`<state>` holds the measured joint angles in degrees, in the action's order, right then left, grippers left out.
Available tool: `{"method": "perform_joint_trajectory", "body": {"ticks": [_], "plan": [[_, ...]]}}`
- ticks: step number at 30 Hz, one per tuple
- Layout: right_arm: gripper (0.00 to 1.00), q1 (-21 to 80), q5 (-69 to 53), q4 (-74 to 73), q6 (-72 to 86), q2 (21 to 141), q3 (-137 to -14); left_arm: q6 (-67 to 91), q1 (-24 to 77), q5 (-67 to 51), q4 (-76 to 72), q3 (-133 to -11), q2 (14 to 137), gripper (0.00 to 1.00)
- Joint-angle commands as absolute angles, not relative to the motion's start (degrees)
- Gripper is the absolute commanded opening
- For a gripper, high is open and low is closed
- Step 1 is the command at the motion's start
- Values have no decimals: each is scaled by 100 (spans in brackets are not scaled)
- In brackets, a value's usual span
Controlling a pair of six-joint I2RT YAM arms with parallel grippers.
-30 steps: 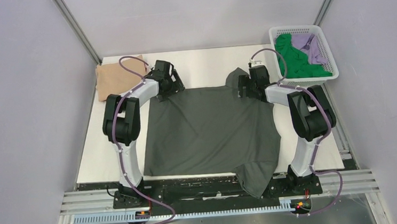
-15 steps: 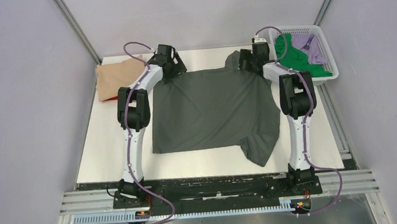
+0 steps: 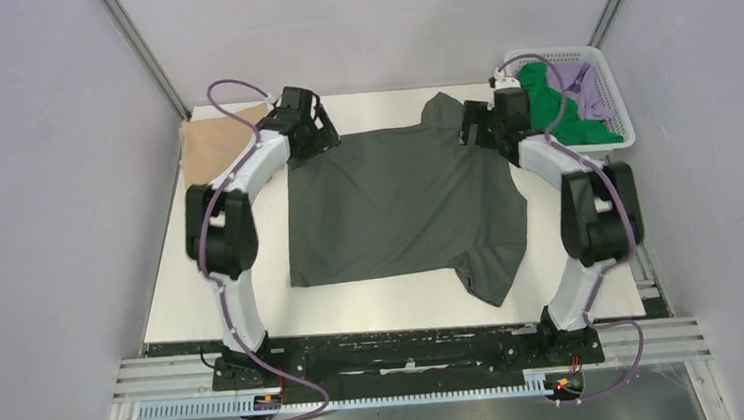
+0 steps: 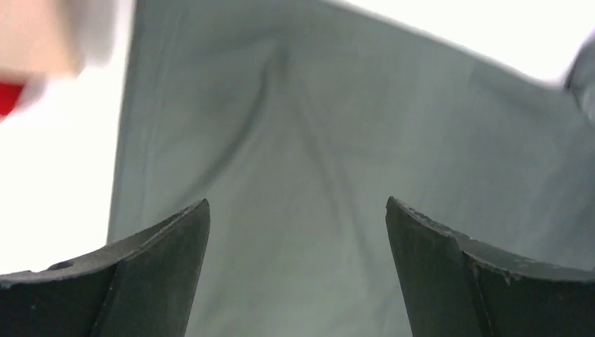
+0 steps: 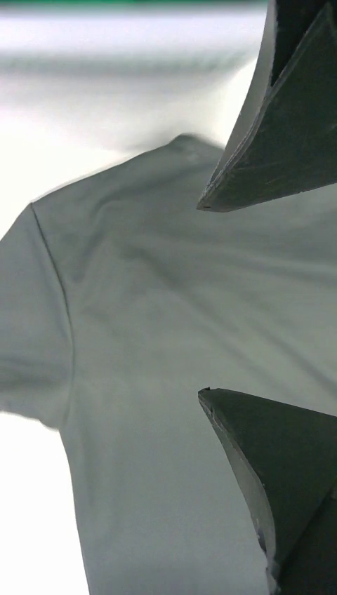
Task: Fold and stack the t-shirts
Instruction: Flatten out the tshirt, then grab the side of the flattened tshirt closest away from the robot with both arms
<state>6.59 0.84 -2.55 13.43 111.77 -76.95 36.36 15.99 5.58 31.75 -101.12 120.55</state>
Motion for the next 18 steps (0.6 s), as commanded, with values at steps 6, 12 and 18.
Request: {"method": "perform_joint_trajectory", "body": {"ticks": [6, 12, 18], "plan": [[98, 665, 17, 1318, 1500, 7308, -4089, 4291, 2056, 2071, 3530, -5825, 7732, 100], [98, 655, 1294, 1503, 2274, 6002, -2742, 4956, 2055, 1996, 4402, -4289, 5904, 100], [98, 655, 1007, 1506, 2200, 5581, -2298, 5710, 2052, 1595, 4153, -3298, 5428, 88]]}}
